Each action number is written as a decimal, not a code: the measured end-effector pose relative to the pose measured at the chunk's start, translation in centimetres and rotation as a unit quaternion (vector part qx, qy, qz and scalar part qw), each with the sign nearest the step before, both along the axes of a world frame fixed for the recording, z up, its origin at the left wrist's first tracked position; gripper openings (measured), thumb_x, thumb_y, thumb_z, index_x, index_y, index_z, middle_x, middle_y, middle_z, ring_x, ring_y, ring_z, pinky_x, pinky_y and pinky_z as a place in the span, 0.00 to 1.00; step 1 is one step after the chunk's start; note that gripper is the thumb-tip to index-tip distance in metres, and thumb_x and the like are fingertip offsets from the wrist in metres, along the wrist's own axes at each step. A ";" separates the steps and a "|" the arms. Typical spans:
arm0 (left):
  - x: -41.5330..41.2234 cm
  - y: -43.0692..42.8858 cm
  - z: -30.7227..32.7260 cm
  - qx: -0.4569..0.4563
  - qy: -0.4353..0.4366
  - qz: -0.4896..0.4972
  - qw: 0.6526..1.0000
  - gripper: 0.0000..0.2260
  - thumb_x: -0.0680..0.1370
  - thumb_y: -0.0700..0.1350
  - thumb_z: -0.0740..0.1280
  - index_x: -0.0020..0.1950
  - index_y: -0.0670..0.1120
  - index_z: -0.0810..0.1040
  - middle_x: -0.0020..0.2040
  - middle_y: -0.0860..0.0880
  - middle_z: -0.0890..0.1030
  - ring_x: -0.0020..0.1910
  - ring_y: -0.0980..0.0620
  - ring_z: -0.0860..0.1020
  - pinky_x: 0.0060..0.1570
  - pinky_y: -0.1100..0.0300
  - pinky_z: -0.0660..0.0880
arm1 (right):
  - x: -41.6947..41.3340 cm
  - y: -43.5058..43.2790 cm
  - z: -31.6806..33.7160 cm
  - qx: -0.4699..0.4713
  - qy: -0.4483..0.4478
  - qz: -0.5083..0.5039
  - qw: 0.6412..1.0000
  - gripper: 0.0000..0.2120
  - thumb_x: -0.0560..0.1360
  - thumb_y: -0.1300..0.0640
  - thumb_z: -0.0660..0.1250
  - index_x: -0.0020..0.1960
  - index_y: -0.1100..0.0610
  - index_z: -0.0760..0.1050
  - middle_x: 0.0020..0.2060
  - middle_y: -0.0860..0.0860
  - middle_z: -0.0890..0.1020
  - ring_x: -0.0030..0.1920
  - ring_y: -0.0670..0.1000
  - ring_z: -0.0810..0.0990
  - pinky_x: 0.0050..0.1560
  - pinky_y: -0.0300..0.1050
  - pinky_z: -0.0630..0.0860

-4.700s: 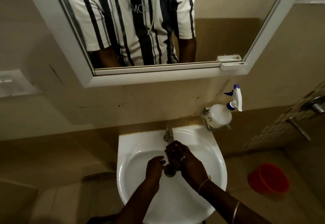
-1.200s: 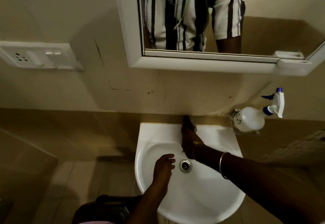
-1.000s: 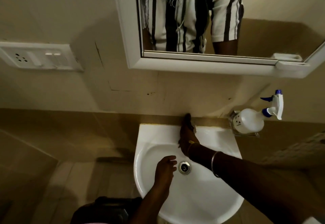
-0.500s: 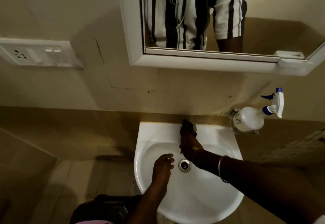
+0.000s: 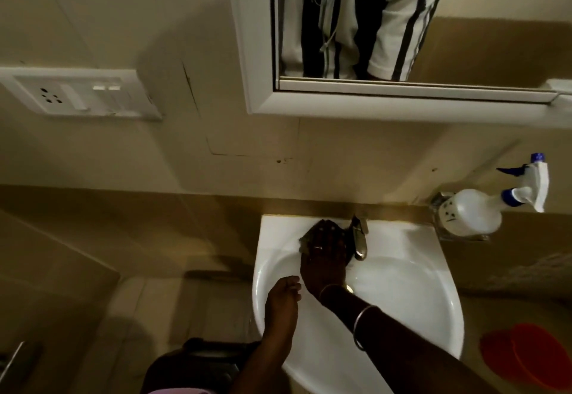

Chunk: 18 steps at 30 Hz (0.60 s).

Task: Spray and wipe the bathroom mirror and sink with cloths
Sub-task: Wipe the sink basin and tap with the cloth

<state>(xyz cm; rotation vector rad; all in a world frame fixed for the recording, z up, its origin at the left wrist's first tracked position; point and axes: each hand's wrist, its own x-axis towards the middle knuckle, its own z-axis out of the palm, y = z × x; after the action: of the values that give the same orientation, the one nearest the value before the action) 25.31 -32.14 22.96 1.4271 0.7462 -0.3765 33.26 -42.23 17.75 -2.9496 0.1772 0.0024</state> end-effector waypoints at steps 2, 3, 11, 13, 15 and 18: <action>0.4 1.2 -0.3 0.022 -0.029 0.015 0.999 0.15 0.83 0.36 0.58 0.52 0.51 0.82 0.56 0.48 0.84 0.56 0.47 0.82 0.58 0.53 0.75 | 0.2 -0.4 -1.6 0.001 -0.028 0.021 0.999 0.34 0.83 0.44 0.56 0.82 0.62 0.56 0.79 0.66 0.61 0.79 0.69 0.58 0.80 0.68 0.50; 0.7 1.8 -0.7 0.040 -0.049 0.018 0.998 0.16 0.83 0.35 0.58 0.52 0.51 0.82 0.55 0.49 0.84 0.57 0.46 0.82 0.59 0.52 0.75 | 0.4 -0.2 -1.9 0.002 -0.024 0.025 0.999 0.35 0.83 0.42 0.56 0.83 0.61 0.54 0.80 0.65 0.59 0.80 0.69 0.56 0.79 0.68 0.50; 2.5 5.1 -2.1 0.092 -0.108 0.075 0.987 0.12 0.84 0.42 0.63 0.60 0.54 0.83 0.61 0.53 0.83 0.62 0.52 0.78 0.66 0.53 0.73 | 2.3 4.7 -1.8 0.019 -0.025 0.082 0.996 0.37 0.81 0.43 0.58 0.83 0.62 0.53 0.80 0.64 0.58 0.80 0.68 0.55 0.80 0.68 0.42; 3.0 5.4 -2.0 0.088 -0.115 0.086 0.986 0.12 0.85 0.44 0.62 0.64 0.52 0.82 0.62 0.54 0.82 0.62 0.53 0.77 0.64 0.55 0.72 | 2.5 6.0 -2.1 0.039 -0.033 0.123 0.991 0.36 0.81 0.45 0.59 0.82 0.62 0.54 0.80 0.65 0.58 0.80 0.68 0.56 0.79 0.69 0.51; 3.5 5.7 -2.1 0.077 -0.126 0.103 0.984 0.12 0.85 0.44 0.62 0.64 0.52 0.82 0.61 0.54 0.83 0.62 0.52 0.78 0.63 0.54 0.74 | 2.5 6.8 -2.0 0.045 -0.032 0.176 0.983 0.33 0.81 0.46 0.59 0.82 0.59 0.58 0.80 0.64 0.60 0.80 0.67 0.57 0.78 0.69 0.53; 4.0 5.9 -2.0 0.064 -0.148 0.116 0.980 0.15 0.84 0.39 0.61 0.66 0.50 0.81 0.61 0.54 0.82 0.62 0.54 0.78 0.60 0.60 0.73 | 2.9 6.6 -2.1 0.027 -0.053 0.261 0.964 0.28 0.81 0.45 0.59 0.79 0.52 0.66 0.80 0.61 0.62 0.80 0.67 0.59 0.78 0.69 0.48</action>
<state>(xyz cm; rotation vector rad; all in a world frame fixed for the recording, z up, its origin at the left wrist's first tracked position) 29.35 -26.28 20.94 1.4561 0.6926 0.0652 36.16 -35.64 15.70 -2.8369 -0.6031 -0.0748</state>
